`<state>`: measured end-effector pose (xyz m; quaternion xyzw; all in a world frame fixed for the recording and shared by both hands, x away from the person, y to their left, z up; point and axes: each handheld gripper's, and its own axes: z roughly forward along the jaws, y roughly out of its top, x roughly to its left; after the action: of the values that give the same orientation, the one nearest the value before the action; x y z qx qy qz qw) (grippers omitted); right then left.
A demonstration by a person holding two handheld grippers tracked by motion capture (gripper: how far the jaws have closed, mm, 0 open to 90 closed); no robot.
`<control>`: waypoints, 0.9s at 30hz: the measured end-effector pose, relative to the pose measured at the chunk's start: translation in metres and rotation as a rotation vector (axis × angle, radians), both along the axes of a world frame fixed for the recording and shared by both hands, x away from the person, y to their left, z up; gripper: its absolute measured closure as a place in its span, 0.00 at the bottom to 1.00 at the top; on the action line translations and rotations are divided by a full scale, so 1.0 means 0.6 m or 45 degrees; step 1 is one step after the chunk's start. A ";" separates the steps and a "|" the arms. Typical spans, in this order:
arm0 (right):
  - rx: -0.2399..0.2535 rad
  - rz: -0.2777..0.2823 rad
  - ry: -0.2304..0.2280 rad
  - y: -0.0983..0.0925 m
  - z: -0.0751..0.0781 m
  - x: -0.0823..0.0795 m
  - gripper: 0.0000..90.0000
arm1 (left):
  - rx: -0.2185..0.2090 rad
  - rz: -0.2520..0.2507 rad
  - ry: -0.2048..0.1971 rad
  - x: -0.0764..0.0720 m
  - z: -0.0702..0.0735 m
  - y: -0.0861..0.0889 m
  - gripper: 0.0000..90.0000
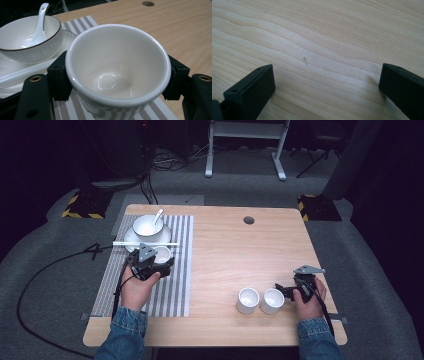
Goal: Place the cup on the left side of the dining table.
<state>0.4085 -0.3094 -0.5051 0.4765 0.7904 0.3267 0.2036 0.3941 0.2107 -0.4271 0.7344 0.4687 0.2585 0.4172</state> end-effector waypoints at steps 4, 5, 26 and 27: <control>0.000 0.000 0.000 0.000 0.000 0.000 0.00 | -0.013 0.056 0.008 0.012 -0.015 0.018 0.30; 0.000 0.000 0.000 0.000 0.000 0.000 0.00 | -0.017 0.066 0.008 0.014 -0.020 0.021 0.30; 0.000 0.000 0.000 0.000 0.000 0.000 0.00 | 0.007 0.042 0.050 0.051 -0.103 0.001 0.30; 0.000 0.000 0.000 0.000 0.000 0.000 0.00 | 0.021 0.040 0.052 0.052 -0.106 0.000 0.30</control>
<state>0.4085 -0.3094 -0.5051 0.4764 0.7905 0.3266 0.2037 0.4256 0.2109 -0.4907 0.7355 0.4864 0.2540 0.3974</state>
